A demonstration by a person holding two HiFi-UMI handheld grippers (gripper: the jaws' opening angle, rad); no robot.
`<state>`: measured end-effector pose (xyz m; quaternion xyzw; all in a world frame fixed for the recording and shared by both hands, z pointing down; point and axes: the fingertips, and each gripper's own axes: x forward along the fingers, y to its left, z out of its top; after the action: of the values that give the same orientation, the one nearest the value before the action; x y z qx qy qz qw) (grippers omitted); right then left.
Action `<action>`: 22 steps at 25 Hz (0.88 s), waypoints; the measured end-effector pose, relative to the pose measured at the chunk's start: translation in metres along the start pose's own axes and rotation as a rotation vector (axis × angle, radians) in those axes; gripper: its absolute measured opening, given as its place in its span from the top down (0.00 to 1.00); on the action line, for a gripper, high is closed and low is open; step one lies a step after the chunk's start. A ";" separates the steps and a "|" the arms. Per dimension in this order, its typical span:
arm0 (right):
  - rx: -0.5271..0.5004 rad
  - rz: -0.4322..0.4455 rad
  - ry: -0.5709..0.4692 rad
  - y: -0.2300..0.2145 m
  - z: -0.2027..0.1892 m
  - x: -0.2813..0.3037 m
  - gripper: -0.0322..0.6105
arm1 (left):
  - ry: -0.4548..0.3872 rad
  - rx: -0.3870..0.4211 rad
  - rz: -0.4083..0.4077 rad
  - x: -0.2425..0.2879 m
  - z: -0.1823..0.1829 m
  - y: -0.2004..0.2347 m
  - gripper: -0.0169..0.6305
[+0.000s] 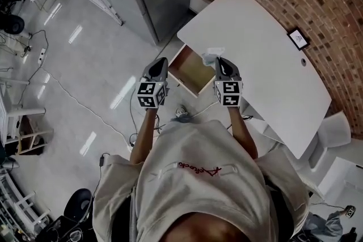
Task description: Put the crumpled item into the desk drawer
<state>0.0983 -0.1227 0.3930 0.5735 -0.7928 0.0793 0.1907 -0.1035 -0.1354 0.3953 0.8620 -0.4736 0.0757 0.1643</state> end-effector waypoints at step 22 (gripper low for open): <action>0.036 0.084 0.127 0.033 -0.050 0.050 0.93 | 0.134 -0.033 -0.026 0.032 -0.053 0.027 0.96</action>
<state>0.0644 -0.1388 0.4619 0.5368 -0.8008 0.1377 0.2271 -0.1078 -0.1556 0.4602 0.8582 -0.4515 0.1234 0.2108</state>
